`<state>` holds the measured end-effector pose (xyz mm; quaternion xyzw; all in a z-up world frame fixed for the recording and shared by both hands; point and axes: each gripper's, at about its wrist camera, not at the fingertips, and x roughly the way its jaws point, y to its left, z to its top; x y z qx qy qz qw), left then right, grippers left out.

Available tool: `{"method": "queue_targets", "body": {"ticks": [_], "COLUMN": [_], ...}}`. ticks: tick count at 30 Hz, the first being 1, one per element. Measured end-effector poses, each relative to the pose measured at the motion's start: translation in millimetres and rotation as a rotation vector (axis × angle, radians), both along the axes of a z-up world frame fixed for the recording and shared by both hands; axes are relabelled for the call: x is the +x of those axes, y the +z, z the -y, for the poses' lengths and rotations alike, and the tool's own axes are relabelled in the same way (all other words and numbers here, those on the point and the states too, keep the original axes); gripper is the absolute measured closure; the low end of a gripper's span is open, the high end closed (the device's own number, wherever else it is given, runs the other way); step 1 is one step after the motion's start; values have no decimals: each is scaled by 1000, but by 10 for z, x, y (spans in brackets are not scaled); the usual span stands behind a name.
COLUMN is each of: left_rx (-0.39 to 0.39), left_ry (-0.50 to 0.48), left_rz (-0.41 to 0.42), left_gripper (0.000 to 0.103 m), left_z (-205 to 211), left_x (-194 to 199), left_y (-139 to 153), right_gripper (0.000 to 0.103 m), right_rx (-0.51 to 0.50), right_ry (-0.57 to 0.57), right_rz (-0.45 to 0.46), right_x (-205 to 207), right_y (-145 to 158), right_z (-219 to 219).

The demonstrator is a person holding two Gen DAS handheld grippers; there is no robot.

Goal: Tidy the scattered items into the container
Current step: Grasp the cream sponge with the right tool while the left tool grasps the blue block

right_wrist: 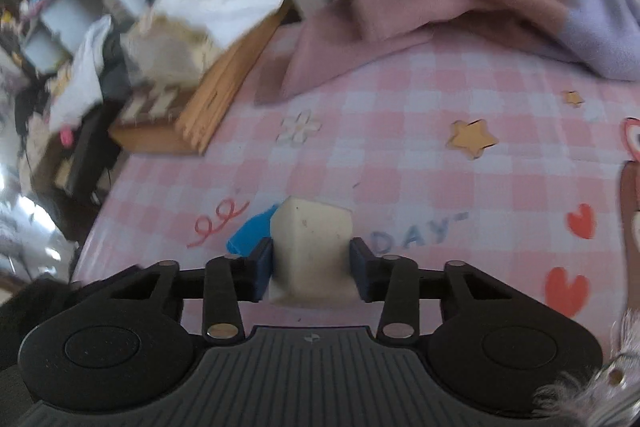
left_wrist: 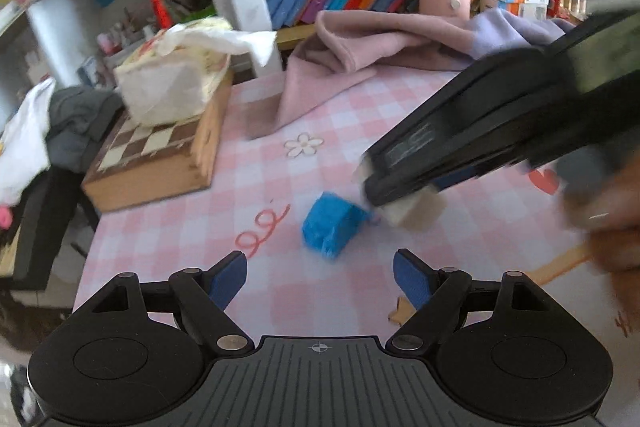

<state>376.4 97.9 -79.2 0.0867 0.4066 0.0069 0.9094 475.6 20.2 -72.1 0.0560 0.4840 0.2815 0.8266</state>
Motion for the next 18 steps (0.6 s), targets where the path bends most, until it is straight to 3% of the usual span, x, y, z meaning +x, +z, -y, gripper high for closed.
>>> {"method": "queue_targets", "body": {"ticks": [2,4,11,13,18], "left_rx": [-12,-29,-56,-73,-99], "left_ry": [1,9,39,51,78], "left_rz": [-5,-12,-36,-53,-49], "left_gripper": [21,34,38,50,61], "left_z": [-15,-30,-47,-59,-91], "left_x": [126,251,493,512,474], "left_y": [-24,-55,-195,-241,-246], "right_gripper": [67,67,67,67,67], "right_rx": [8,9,37,36,16], "right_ry": [-31,-54,-132,-130,-120], "right_rz": [48,74,31,27,24], "right_x": [-21,-51,-182,-228,-332], "right_y": [151,257,342,337,310], "right_z": [177,336,745,769,806]}}
